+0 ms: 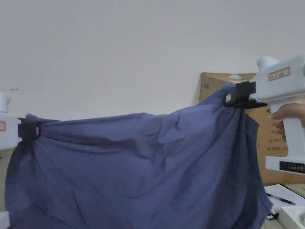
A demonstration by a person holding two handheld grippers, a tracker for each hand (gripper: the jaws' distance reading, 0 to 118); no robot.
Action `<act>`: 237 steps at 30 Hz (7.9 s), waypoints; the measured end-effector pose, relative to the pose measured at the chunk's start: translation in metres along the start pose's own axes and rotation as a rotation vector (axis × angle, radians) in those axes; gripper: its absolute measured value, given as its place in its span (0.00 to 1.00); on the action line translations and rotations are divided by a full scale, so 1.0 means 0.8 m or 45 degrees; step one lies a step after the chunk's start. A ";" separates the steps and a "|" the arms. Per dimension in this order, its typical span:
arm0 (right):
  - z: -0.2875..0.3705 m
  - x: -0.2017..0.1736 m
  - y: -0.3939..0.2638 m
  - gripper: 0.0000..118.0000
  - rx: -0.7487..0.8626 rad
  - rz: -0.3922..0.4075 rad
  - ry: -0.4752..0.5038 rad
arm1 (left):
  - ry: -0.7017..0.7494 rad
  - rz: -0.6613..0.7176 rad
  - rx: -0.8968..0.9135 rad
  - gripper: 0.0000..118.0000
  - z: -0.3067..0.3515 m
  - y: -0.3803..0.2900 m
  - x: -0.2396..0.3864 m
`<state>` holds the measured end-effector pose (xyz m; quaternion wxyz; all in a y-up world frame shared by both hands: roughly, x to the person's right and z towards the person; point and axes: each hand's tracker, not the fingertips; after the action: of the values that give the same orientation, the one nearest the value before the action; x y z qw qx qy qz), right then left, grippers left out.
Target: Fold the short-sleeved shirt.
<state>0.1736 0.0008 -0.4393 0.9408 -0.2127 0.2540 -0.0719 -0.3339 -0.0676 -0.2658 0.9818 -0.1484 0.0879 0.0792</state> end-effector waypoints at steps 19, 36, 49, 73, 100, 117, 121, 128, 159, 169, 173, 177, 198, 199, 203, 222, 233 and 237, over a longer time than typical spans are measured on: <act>-0.129 -0.076 0.092 0.06 0.306 0.608 -0.360 | 0.226 -0.116 0.229 0.06 -0.124 0.079 0.018; -0.013 0.025 -0.377 0.06 -0.193 0.149 -0.107 | -0.109 -0.171 -0.550 0.06 -0.023 -0.345 0.007; -0.028 0.073 -0.496 0.06 -0.711 0.011 -0.230 | 0.052 -0.071 -0.946 0.06 -0.021 -0.421 -0.002; 0.112 -0.032 -0.440 0.03 0.030 0.041 -0.004 | 0.069 0.123 -0.225 0.00 0.154 -0.345 0.027; -0.016 -0.046 -0.432 0.00 -0.149 0.076 0.088 | 0.138 0.091 -1.133 0.99 -0.338 -0.360 -0.089; -0.061 0.012 -0.365 0.00 -0.101 0.046 0.080 | 0.070 -0.130 -0.838 0.00 -0.267 -0.338 -0.041; -0.174 0.085 -0.315 0.00 -0.438 0.018 0.041 | 0.079 -0.225 -0.744 0.00 -0.242 -0.318 -0.032; -0.324 0.153 -0.363 1.00 -0.879 -0.003 -0.226 | 0.112 -0.256 -0.770 0.00 -0.231 -0.330 -0.033; -0.104 0.108 -0.198 0.02 -0.455 -0.084 -0.089 | 0.096 -0.179 -0.530 0.00 -0.089 -0.173 -0.027; 0.017 0.029 -0.017 0.03 -0.055 0.037 -0.080 | 0.139 -0.306 -0.169 0.00 -0.022 0.020 0.008; 0.000 0.016 0.047 0.03 0.026 0.021 -0.114 | 0.173 -0.292 -0.104 0.00 -0.042 0.081 0.019; -0.032 0.008 0.110 0.03 0.140 0.025 -0.172 | 0.218 -0.285 -0.013 0.00 -0.071 0.133 0.029; -0.224 0.030 0.098 0.03 0.332 0.143 -0.389 | 0.296 -0.295 0.150 0.00 -0.284 0.113 0.036; -0.243 0.043 0.060 0.03 0.226 0.125 -0.419 | 0.244 -0.316 0.084 0.00 -0.293 0.077 0.036; -0.280 0.087 -0.120 0.03 -0.120 0.043 -0.354 | 0.125 -0.237 -0.232 0.00 -0.305 -0.084 0.032; 0.025 0.115 -0.509 0.03 -0.582 -0.053 -0.139 | -0.030 -0.093 -0.819 0.00 0.000 -0.422 -0.033; 0.081 0.131 -0.521 0.03 -0.646 -0.216 -0.159 | -0.068 -0.175 -0.881 0.00 0.054 -0.432 -0.032; 0.051 0.123 -0.547 0.03 -0.811 -0.127 -0.250 | -0.039 -0.308 -0.976 0.01 0.041 -0.465 -0.024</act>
<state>0.2672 -0.4020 -0.2607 0.8425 -0.5140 0.1609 -0.0141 -0.2797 -0.4113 -0.1279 0.8587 -0.5121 0.0192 -0.0075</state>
